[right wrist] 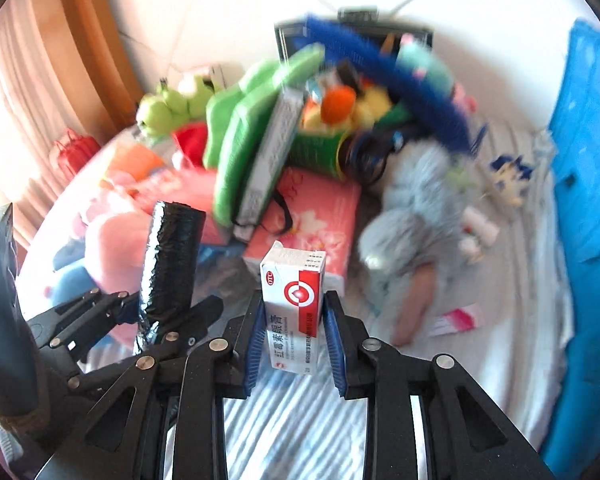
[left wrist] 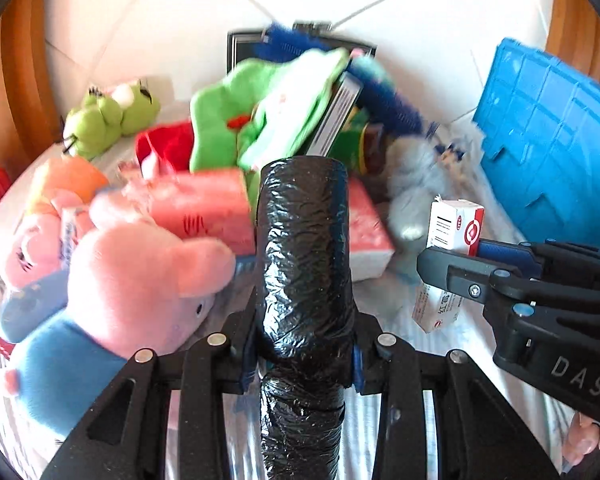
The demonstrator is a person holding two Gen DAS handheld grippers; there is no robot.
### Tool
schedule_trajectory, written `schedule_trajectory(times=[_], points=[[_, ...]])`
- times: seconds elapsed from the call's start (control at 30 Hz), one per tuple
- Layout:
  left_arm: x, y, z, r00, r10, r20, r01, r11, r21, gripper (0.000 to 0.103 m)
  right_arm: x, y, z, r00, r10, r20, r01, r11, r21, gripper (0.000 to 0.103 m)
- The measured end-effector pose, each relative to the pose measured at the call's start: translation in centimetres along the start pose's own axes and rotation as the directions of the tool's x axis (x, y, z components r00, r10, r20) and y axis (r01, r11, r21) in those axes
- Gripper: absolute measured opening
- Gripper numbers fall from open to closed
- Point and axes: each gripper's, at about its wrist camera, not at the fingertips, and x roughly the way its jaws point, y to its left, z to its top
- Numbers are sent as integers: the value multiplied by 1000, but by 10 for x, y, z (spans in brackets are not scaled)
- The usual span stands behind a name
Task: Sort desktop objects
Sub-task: 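Grasp the black plastic-wrapped roll with the left gripper while the right grasps the white-red medicine box, then carry the black roll and medicine box into the blue crate and release both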
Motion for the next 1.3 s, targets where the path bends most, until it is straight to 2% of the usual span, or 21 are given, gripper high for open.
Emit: schedule_trajectory(times=[0.1,0.2,0.3,0.43,0.53,0.67,0.8,0.9,1.13,1.3], points=[[-38,-15,9,997,-8,80,7,1000,21,34,-38,7,3,996,-23,80,24,1000,-9,28],[-69,-35,21,990,-35,139,28,998,52,34,-84,9,1,983,-50,175,53,999,-11,28],[-103,-51,31,977,-83,194,68,994,85,34,-128,10,1,959,-85,271,88,996,2,28],[-138,-79,44,957,-118,265,83,987,138,34,-180,3,1,919,-135,370,132,991,34,28],[-157,-101,48,947,-133,292,83,980,179,34,-213,-6,-6,891,-171,420,159,985,64,28],[-171,-130,53,942,-165,291,100,969,224,34,-252,-18,-15,854,-212,476,190,977,93,28],[-185,-160,56,927,-196,320,111,958,263,34,-288,-37,-24,817,-257,517,220,966,132,28],[-194,-183,59,915,-227,335,131,949,287,34,-311,-56,-34,780,-306,546,253,952,172,28],[-214,-236,67,885,-297,357,173,924,341,34,-356,-108,-58,714,-407,569,301,913,275,28],[-223,-277,69,868,-342,359,195,901,388,34,-384,-147,-79,682,-483,549,344,874,342,28]])
